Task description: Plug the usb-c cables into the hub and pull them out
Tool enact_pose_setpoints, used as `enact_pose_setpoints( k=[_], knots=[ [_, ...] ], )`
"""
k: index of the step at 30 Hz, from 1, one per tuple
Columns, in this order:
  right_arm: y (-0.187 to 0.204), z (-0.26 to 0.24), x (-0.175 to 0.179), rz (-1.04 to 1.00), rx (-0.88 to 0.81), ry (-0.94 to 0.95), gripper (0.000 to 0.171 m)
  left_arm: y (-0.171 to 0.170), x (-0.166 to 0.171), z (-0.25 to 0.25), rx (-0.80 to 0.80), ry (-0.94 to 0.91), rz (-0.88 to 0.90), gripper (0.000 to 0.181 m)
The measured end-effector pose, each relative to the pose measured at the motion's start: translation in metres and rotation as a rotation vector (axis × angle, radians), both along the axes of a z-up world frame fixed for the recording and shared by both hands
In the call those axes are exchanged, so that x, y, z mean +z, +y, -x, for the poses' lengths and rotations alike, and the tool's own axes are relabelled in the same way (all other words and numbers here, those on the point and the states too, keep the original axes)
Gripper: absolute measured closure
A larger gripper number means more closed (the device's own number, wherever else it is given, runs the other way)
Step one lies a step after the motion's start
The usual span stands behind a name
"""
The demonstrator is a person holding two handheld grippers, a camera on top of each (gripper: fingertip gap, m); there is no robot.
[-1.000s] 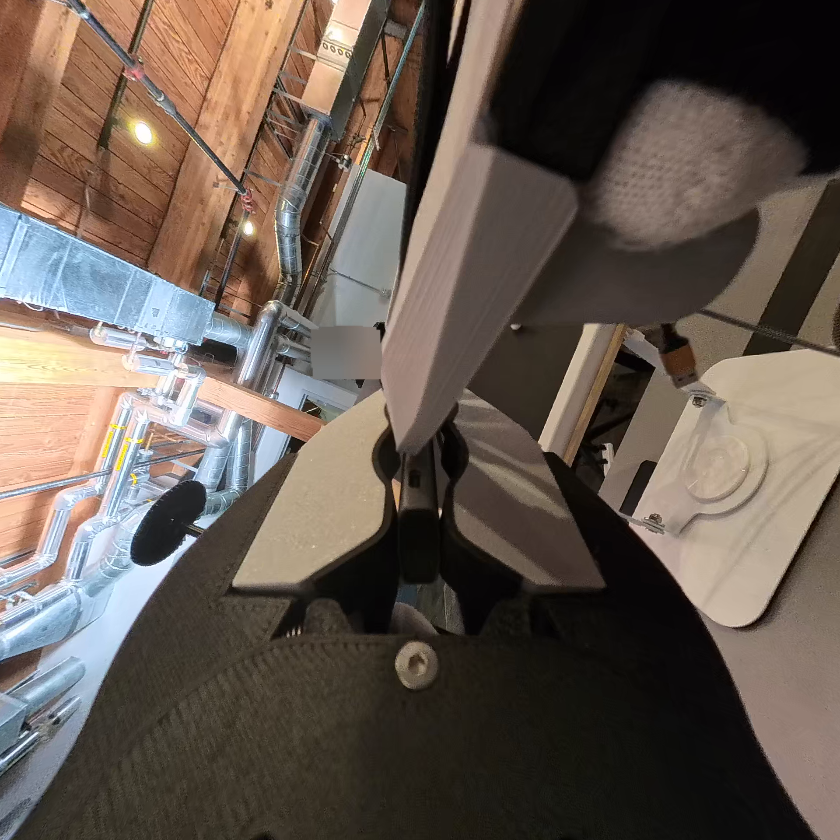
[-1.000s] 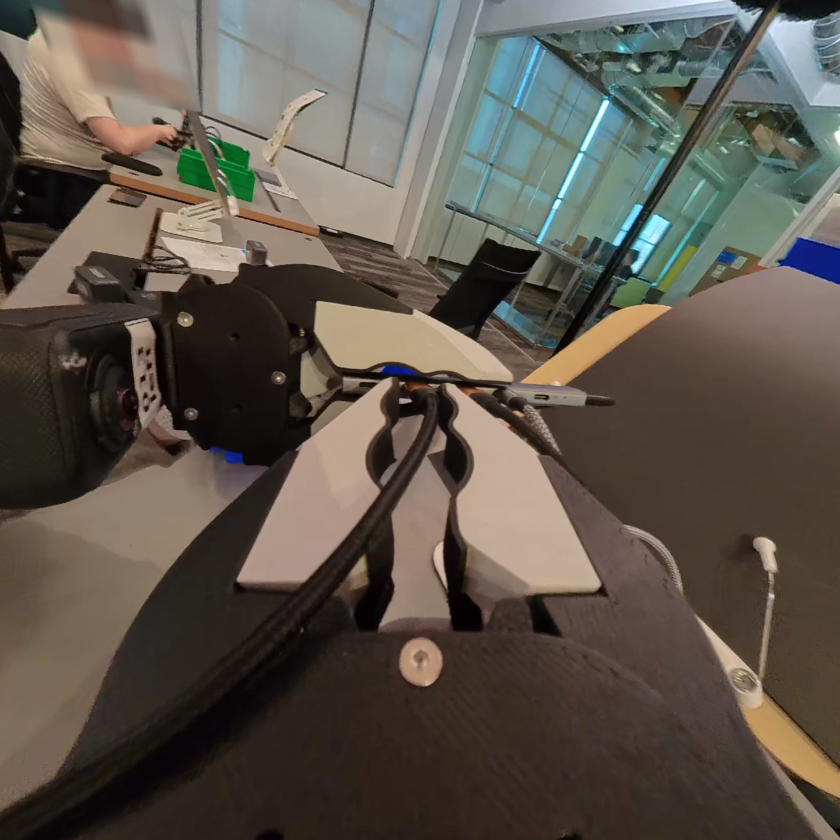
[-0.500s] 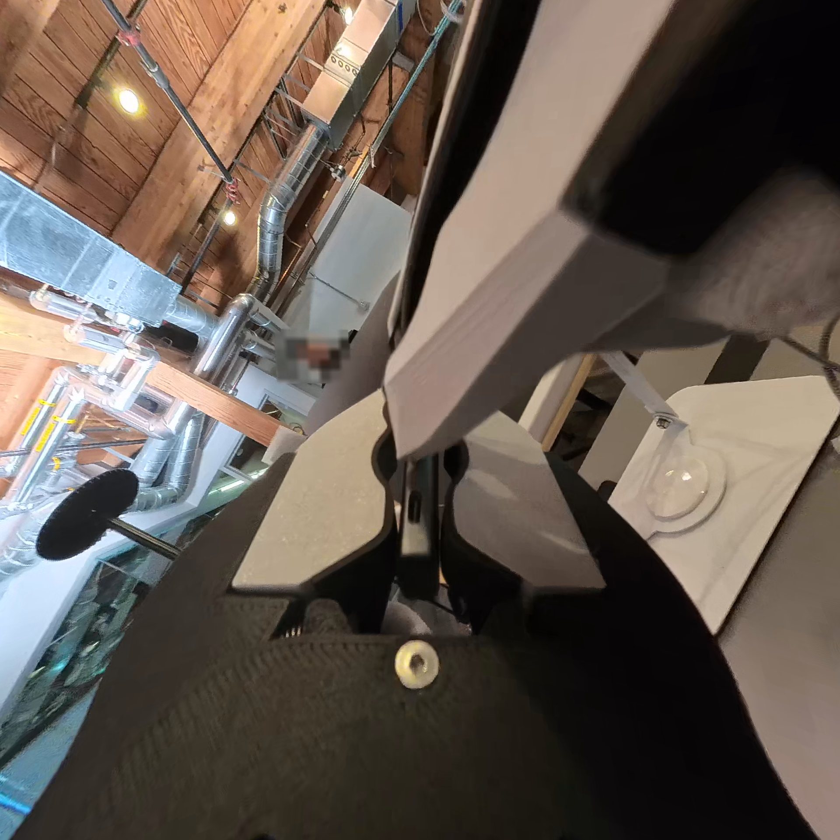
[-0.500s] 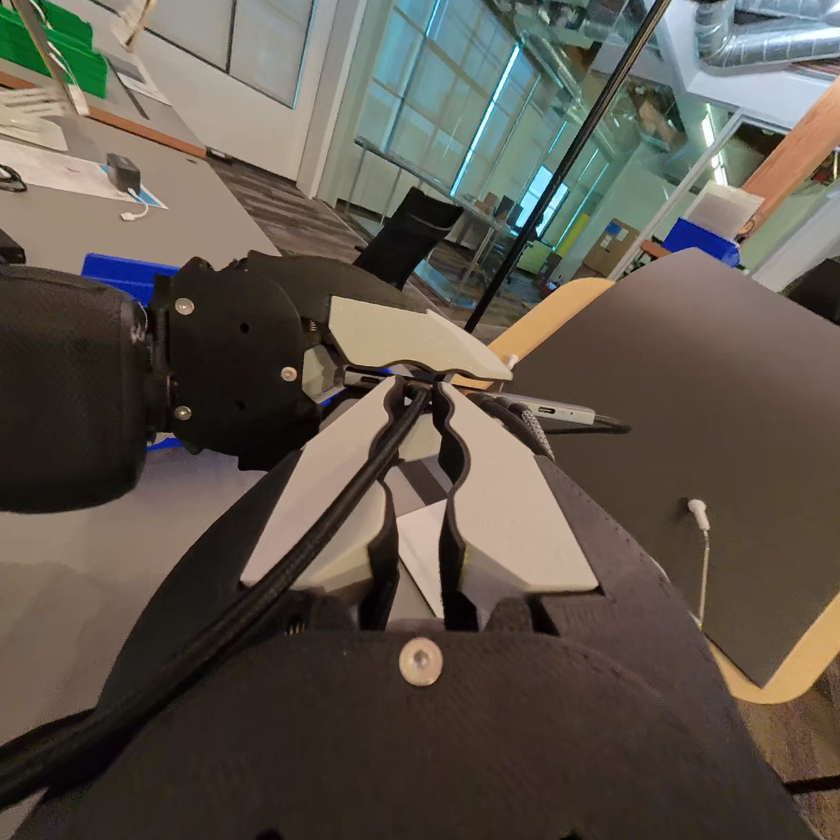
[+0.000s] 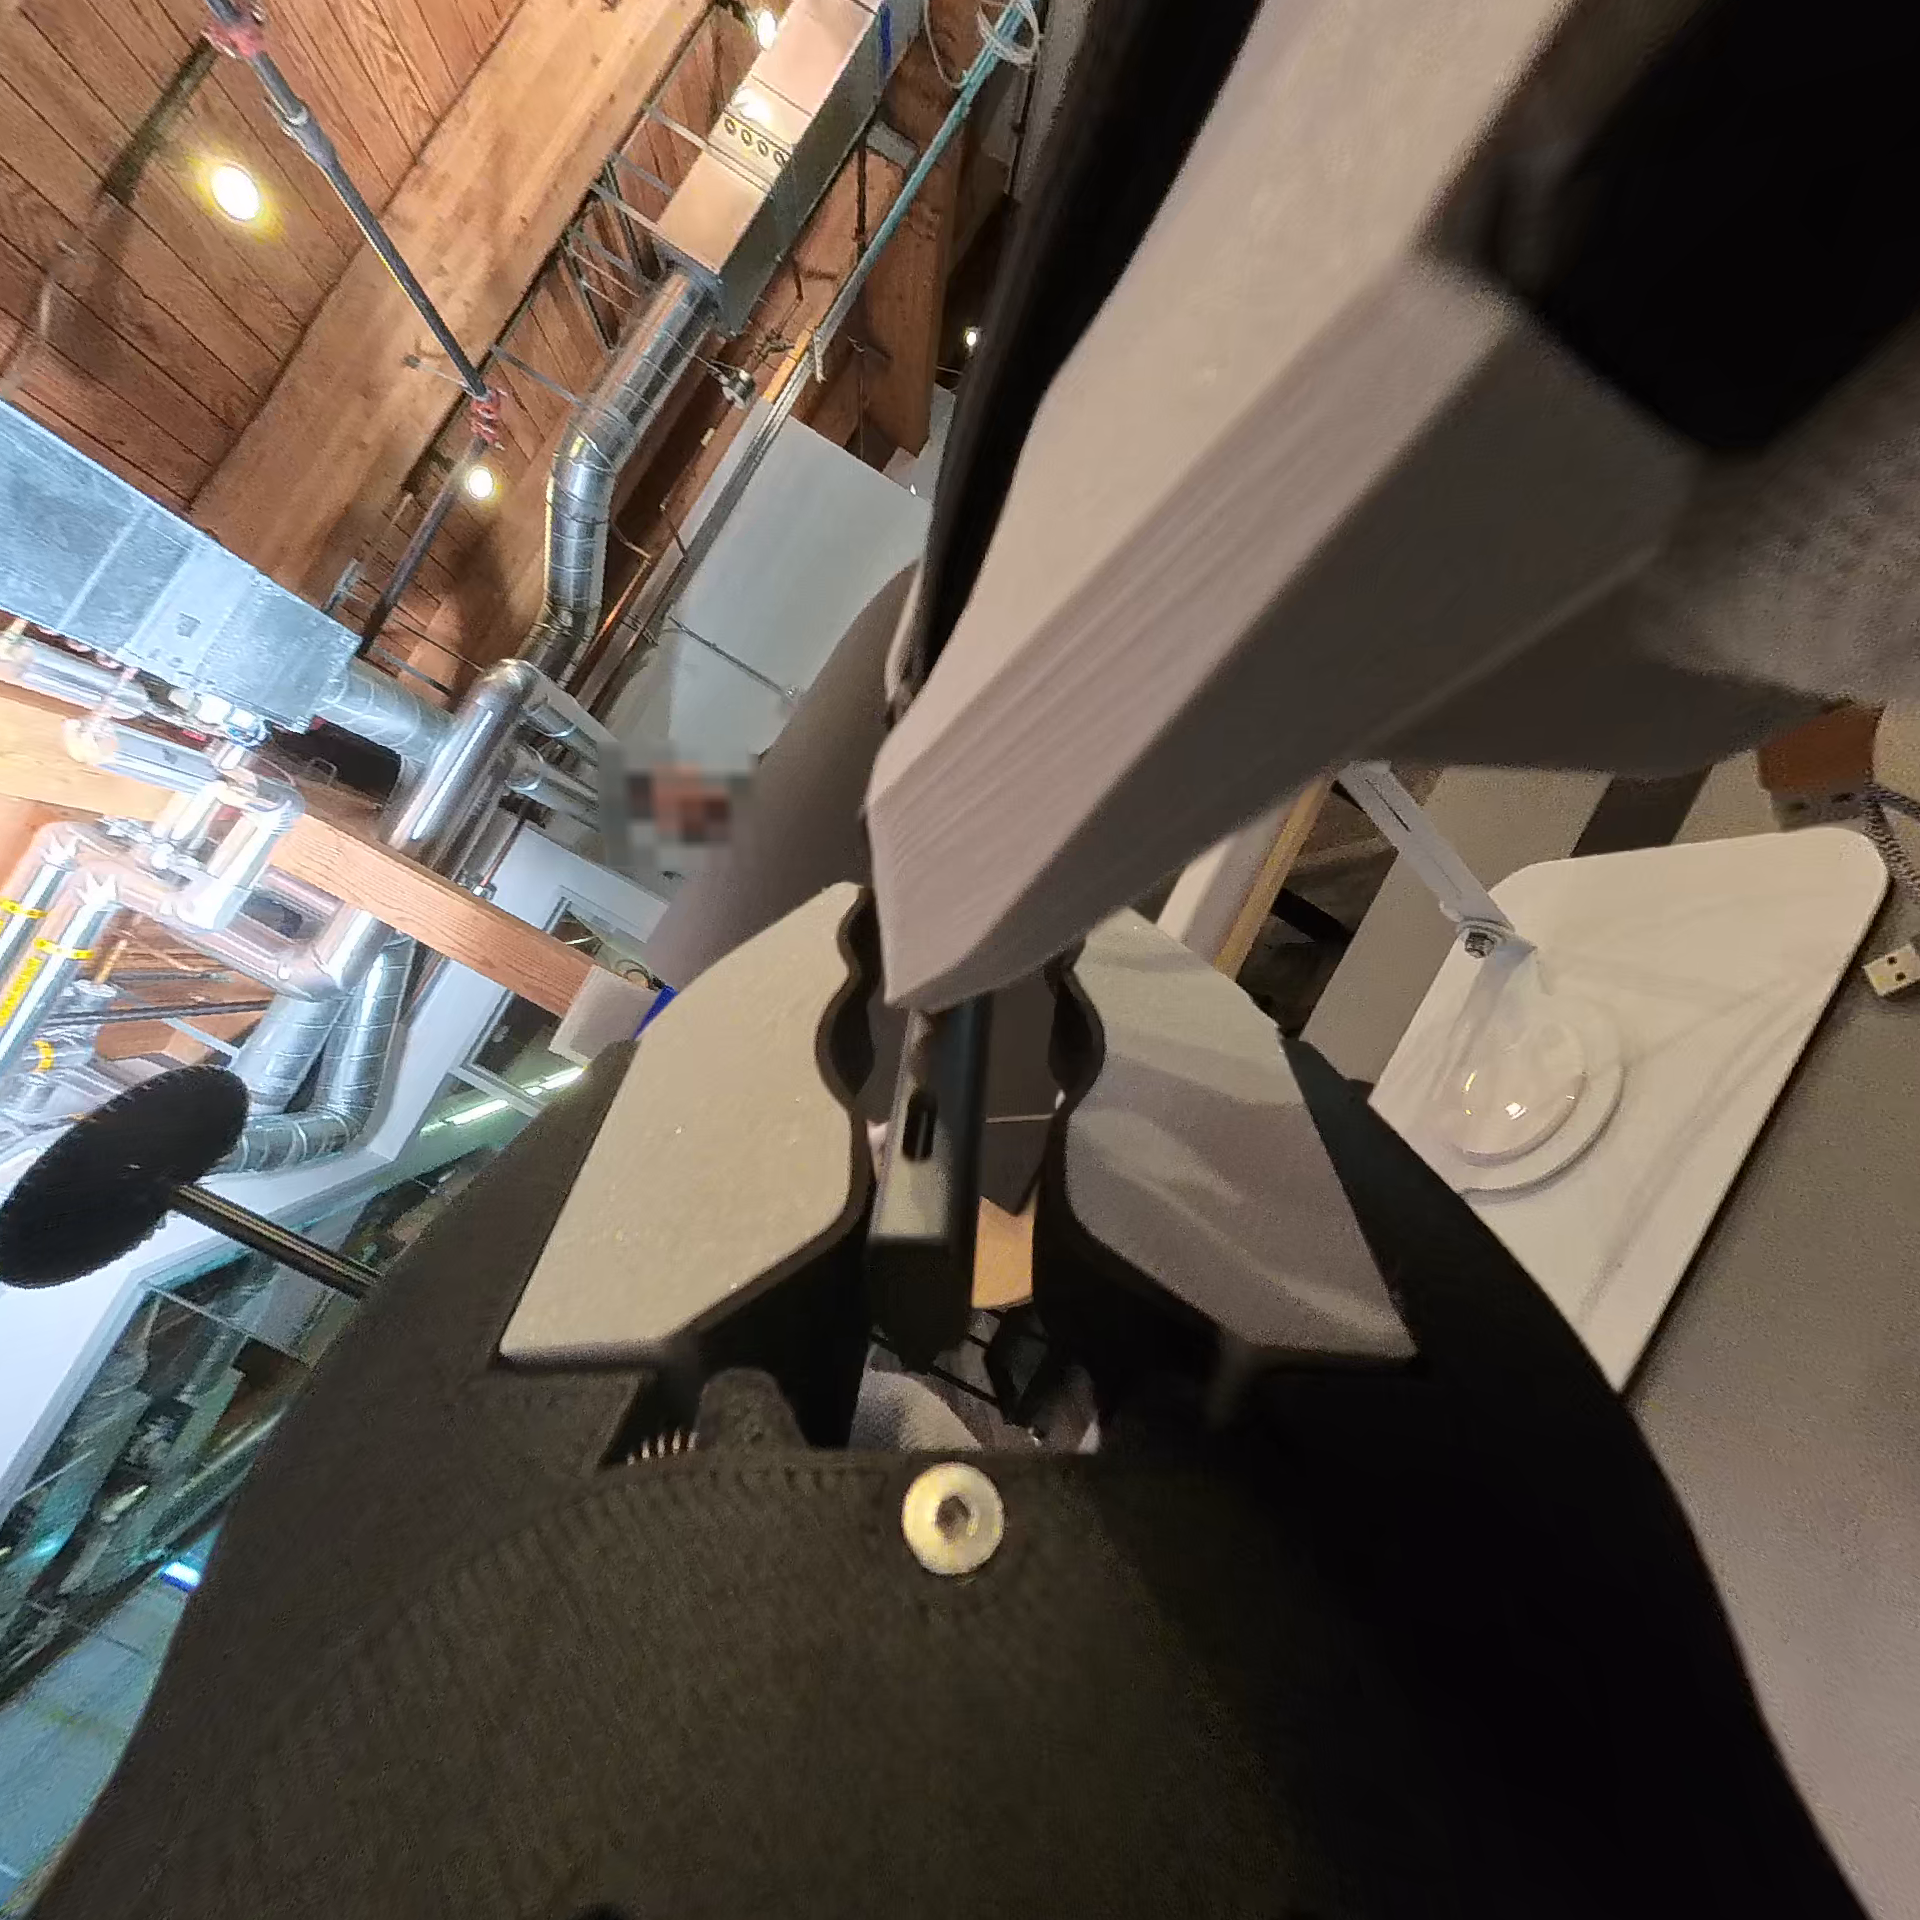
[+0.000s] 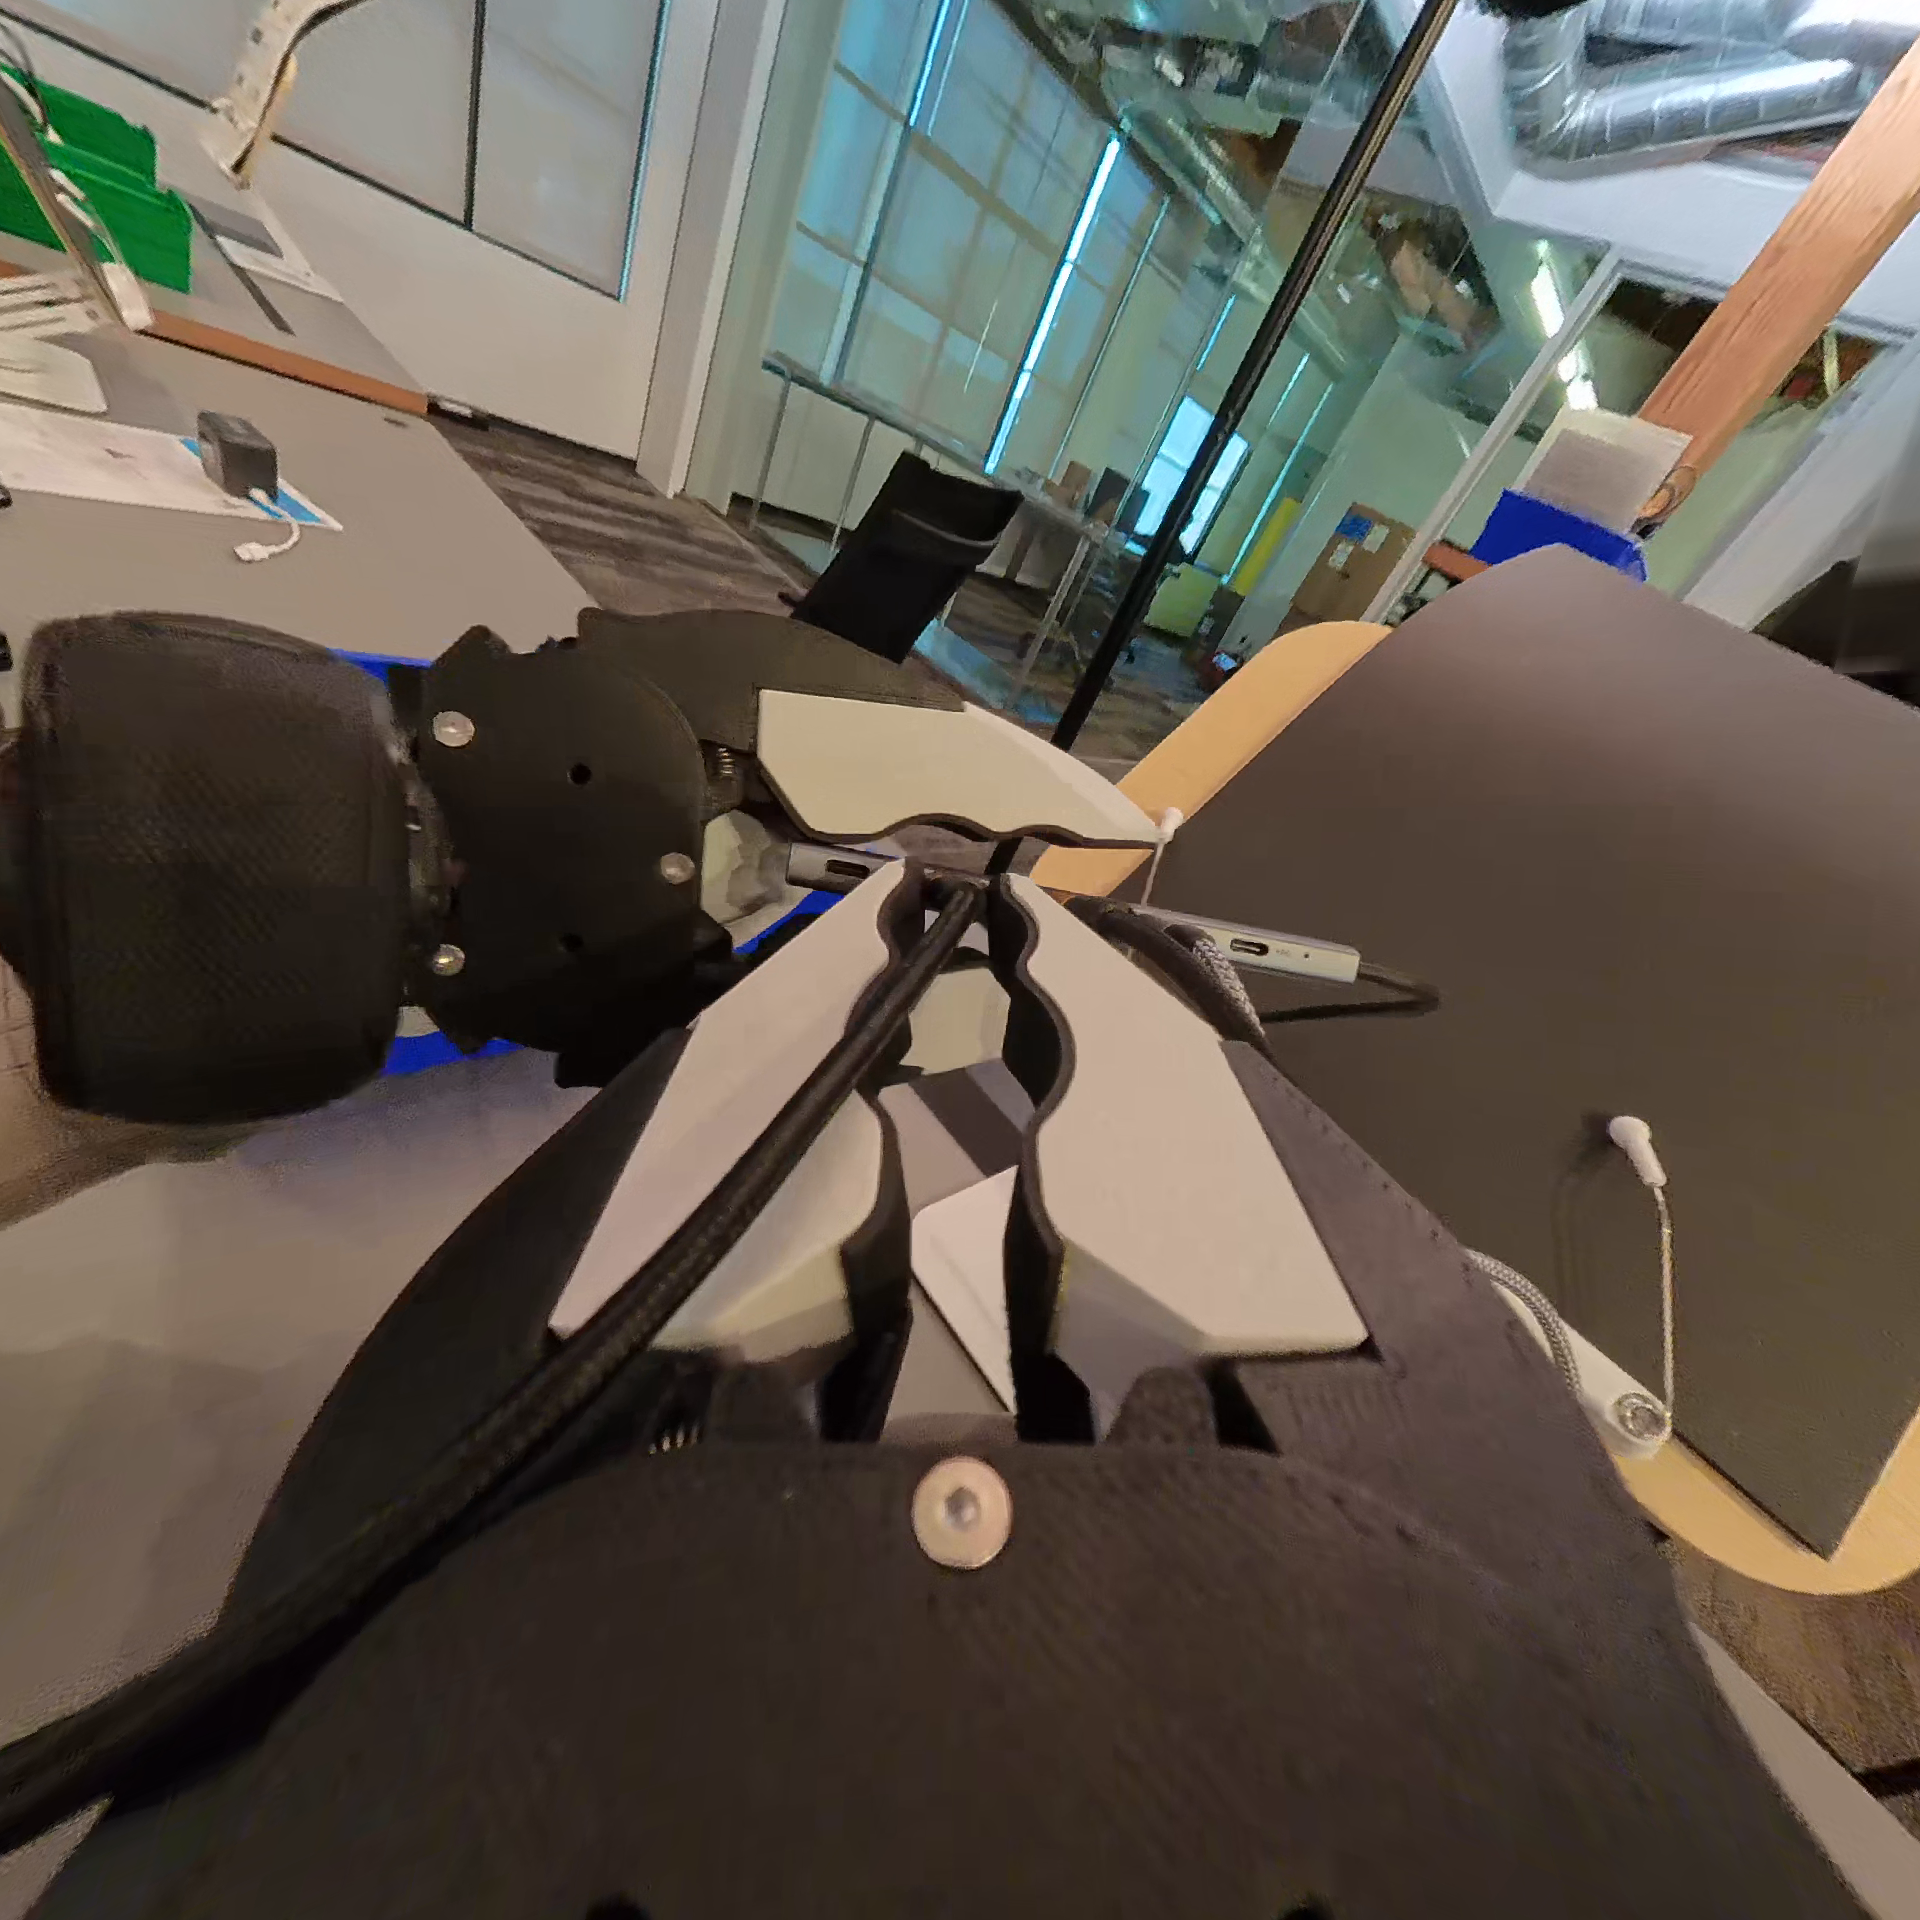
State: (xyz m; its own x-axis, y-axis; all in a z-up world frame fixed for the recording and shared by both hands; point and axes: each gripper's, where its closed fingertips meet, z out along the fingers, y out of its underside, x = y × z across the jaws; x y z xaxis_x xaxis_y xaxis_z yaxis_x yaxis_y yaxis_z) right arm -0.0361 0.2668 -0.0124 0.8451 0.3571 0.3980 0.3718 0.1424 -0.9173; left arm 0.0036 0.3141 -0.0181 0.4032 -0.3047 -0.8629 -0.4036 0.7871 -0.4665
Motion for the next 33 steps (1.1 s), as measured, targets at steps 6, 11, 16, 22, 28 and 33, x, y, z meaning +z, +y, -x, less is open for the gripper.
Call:
enact_pose_setpoints(
  k=[6, 11, 16, 22, 28, 33],
  knots=[
    [-0.007, 0.006, 0.009, -0.076, 0.007, 0.016, 0.162, -0.009, 0.013, 0.007, -0.021, -0.007, -0.073, 0.146],
    [-0.009, 0.017, 0.005, -0.066, 0.035, 0.008, 0.162, -0.014, 0.017, 0.007, -0.026, -0.001, -0.111, 0.161],
    [-0.011, 0.019, 0.006, -0.066, 0.046, 0.01, 0.162, -0.015, 0.018, 0.008, -0.023, 0.002, -0.118, 0.165],
    [-0.013, 0.023, 0.007, -0.078, 0.056, 0.004, 0.162, -0.01, 0.018, 0.009, -0.029, -0.023, -0.046, 0.161],
    [-0.015, 0.025, 0.008, -0.076, 0.068, 0.013, 0.162, -0.011, 0.017, 0.009, -0.029, 0.006, -0.066, 0.166],
    [-0.015, 0.026, 0.009, -0.071, 0.078, 0.028, 0.161, -0.013, 0.016, 0.009, -0.042, 0.017, -0.056, 0.165]
  ],
)
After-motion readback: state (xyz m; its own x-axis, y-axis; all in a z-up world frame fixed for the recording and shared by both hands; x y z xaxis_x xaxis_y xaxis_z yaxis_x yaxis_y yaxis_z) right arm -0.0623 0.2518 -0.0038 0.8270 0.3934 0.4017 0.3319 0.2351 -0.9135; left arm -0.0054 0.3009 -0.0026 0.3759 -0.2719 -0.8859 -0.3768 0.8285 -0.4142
